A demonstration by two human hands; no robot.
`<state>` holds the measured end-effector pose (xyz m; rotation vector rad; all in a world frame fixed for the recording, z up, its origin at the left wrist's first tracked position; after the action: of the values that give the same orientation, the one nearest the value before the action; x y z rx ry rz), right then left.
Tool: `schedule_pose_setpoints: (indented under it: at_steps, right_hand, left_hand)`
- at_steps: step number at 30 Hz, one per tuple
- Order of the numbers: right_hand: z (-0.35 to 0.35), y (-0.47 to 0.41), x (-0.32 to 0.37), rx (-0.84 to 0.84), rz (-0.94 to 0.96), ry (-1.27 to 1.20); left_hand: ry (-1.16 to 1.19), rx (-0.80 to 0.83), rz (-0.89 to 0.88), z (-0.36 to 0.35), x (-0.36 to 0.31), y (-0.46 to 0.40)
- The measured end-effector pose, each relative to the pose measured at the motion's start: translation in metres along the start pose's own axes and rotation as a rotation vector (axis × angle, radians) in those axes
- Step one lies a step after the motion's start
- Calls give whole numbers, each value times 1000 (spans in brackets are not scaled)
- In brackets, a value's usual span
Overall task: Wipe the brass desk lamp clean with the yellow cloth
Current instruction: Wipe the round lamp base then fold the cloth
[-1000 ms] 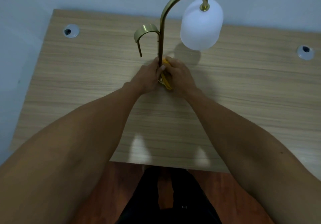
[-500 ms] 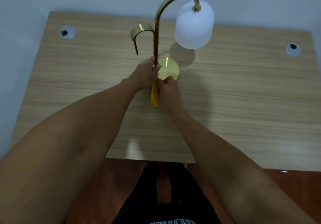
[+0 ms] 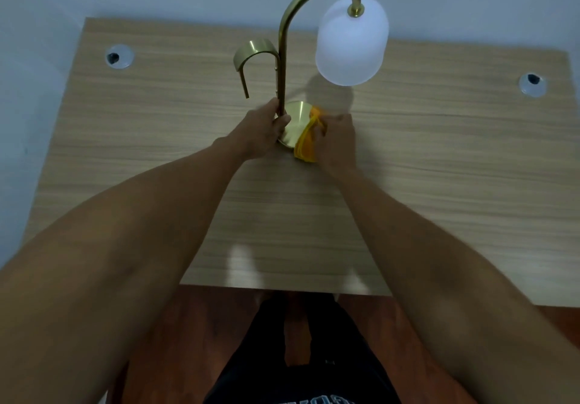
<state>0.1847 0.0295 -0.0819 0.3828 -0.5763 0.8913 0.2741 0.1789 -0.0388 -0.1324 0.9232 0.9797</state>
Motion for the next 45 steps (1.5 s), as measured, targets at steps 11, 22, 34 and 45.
schedule_pose_setpoints:
  at_steps: [11, 22, 34, 45]
  right_hand:
    - [-37, 89, 45, 126, 11, -443]
    - [5, 91, 12, 328, -743, -1116]
    - [33, 113, 24, 611, -706, -1188]
    - [34, 91, 29, 410, -721, -1282]
  left_hand:
    - [-1, 62, 88, 9, 4, 6]
    - [543, -4, 377, -7, 5, 70]
    - [652, 54, 330, -7, -4, 90]
    - [940, -41, 450, 1, 3, 87]
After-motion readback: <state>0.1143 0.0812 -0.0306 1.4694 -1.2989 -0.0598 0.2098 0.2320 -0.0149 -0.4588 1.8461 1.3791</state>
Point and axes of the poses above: each hand's wrist, its own y-axis away from the middle knuckle, its own z-axis out of the back of the hand, x = y × z, the point moved 3 cm from there along -y, towards the middle knuckle, and after that the axes turned 1 degree about -x, right-handed, at the moved point
